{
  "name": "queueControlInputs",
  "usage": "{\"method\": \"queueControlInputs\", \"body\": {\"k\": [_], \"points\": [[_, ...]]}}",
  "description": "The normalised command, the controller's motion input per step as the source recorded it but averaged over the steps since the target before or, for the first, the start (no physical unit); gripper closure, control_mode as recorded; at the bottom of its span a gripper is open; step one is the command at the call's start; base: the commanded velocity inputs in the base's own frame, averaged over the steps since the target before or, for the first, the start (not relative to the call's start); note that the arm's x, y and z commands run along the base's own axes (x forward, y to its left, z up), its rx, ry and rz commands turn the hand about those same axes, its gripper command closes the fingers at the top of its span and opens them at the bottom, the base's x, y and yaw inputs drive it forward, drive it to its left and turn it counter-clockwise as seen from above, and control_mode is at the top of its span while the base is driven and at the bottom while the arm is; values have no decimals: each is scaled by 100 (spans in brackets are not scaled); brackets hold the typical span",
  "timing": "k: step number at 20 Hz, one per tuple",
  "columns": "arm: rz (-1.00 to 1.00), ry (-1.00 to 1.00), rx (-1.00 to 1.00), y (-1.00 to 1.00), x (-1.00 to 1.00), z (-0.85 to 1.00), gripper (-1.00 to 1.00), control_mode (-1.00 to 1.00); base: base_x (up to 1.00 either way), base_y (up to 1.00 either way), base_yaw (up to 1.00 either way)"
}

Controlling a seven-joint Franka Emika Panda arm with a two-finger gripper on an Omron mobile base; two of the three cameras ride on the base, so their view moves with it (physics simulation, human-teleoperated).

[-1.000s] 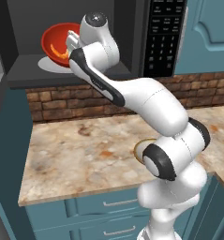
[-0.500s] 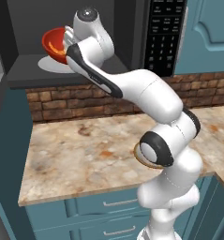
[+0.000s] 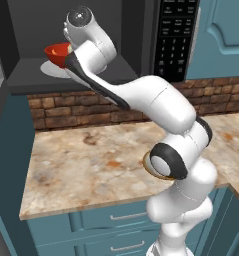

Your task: Place the bowl containing the shrimp and garlic in the microwave. Close the microwave door and press the start button to microwave the meal.

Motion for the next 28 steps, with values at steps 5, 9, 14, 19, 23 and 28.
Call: {"method": "queueControlInputs", "body": {"k": [5,9,14,19,23,28], "points": [[-9,-23,0,-26,-46,-21,-100,-100,0,0,0],[-3,-14,0,-42,-68,-1,-100,-100,0,0,0],[3,-16,-1,-18,-82,16,-100,-100,0,0,0],[6,-7,-10,-5,-68,0,-100,-100,0,0,0],[0,-9,-11,-28,-48,-1,-100,-100,0,0,0],[0,-3,-18,-17,-60,-2,-100,-100,0,0,0]]}}
